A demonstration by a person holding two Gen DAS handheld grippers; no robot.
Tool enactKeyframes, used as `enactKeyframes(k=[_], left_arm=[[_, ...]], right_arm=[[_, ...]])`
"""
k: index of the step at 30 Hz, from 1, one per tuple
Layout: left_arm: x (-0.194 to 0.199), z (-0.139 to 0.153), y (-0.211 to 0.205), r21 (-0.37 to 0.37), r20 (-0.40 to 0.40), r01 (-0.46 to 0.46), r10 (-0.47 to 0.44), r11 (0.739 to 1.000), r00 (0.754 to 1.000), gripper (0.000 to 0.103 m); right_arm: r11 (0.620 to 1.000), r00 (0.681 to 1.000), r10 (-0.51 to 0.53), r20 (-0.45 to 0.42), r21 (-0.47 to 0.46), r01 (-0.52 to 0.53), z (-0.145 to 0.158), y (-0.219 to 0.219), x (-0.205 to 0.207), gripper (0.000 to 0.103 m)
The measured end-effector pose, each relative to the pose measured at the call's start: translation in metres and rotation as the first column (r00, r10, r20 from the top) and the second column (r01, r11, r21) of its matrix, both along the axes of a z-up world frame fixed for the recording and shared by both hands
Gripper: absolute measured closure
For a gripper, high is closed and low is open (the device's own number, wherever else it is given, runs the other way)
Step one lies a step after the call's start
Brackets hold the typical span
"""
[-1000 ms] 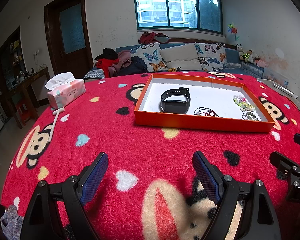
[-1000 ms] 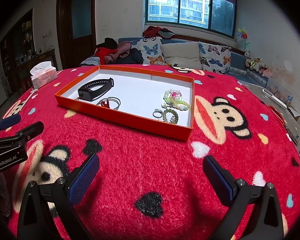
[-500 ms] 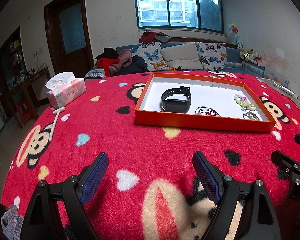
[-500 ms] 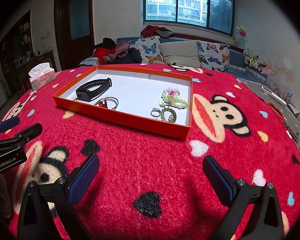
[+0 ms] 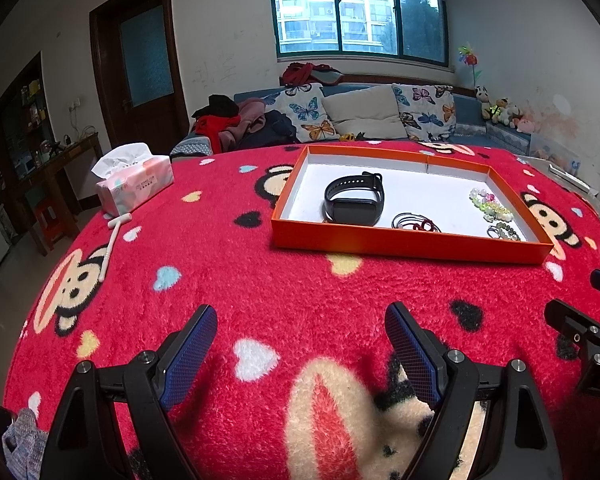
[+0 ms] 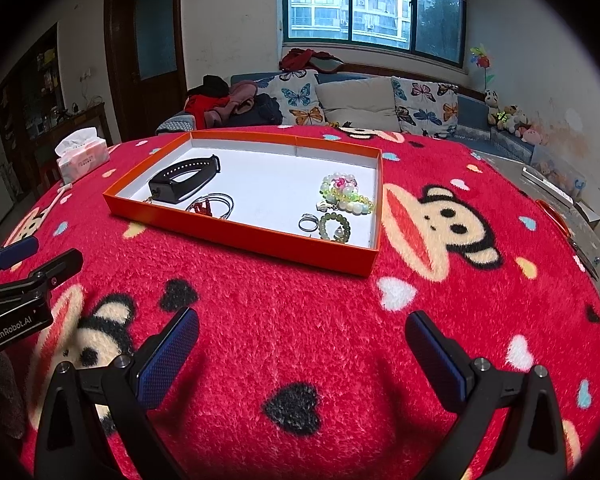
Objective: Organize jewelry
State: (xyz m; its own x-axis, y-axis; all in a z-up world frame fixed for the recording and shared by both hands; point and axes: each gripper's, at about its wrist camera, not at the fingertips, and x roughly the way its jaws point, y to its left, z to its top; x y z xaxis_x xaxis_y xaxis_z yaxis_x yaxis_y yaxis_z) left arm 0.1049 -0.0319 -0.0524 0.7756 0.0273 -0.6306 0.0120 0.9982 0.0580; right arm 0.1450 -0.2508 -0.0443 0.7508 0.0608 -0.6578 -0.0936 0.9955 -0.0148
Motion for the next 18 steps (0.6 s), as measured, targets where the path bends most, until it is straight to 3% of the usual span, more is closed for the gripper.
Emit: enactKeyframes(k=[18], left_arm=[[0.0004, -0.0013, -0.0001, 0.004, -0.005, 0.002, -0.002, 1.000, 1.000, 0.012]], right_arm=[[1.000, 1.000, -0.002, 0.000, -0.001, 0.002, 0.0004, 0.0011, 0.0010, 0.000]])
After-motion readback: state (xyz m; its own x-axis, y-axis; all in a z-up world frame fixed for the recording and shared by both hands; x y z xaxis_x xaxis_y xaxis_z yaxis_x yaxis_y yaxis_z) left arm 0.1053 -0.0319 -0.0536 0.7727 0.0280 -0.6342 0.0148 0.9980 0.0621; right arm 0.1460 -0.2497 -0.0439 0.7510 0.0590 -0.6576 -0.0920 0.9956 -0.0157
